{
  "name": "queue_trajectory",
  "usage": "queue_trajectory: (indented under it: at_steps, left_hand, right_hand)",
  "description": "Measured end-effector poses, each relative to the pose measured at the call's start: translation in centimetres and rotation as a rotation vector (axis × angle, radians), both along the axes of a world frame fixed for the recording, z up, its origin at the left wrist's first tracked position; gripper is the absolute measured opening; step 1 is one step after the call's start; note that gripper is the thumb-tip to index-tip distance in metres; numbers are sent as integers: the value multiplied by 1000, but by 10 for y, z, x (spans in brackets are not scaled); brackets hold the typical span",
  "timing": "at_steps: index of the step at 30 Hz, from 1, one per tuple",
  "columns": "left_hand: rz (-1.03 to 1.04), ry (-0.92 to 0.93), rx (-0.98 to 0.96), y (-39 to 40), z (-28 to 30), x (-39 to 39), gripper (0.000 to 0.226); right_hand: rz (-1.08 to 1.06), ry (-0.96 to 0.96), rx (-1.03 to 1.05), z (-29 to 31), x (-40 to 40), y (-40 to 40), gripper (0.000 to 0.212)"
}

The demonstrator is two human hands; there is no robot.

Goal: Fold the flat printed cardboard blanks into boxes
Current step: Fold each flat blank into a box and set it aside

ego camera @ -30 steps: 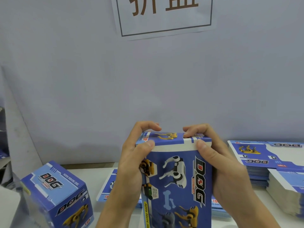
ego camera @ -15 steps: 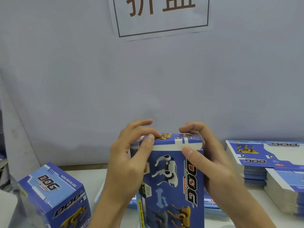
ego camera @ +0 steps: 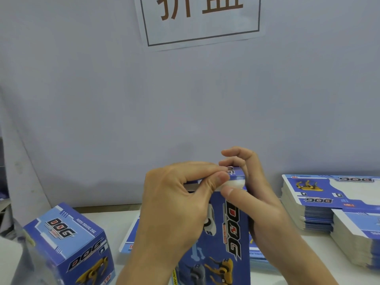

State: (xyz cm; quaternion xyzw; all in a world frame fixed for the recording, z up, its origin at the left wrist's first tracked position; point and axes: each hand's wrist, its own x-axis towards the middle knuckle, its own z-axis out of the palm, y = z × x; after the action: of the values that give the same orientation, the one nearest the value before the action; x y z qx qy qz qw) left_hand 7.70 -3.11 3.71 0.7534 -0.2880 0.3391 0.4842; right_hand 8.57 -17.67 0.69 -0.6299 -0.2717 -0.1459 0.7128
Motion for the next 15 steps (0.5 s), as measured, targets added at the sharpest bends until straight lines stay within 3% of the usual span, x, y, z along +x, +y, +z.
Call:
queue_trajectory:
  at_steps: [5, 8, 10, 12, 15]
  left_hand:
    - [-36, 87, 23, 5, -3, 1, 8]
    - [-61, 160, 97, 13, -5, 3, 25]
    - [-50, 130, 235, 21, -6, 4, 22]
    - [-58, 156, 352, 27, -7, 7, 41]
    - [-52, 96, 339, 29, -12, 14, 53]
  right_hand:
    - [58, 36, 81, -4, 0, -1, 59]
    - [93, 61, 97, -9, 2, -3, 63]
    - [106, 74, 115, -12, 6, -4, 61]
    - [96, 74, 143, -14, 8, -6, 59]
    - [34, 41, 114, -16, 11, -8, 57]
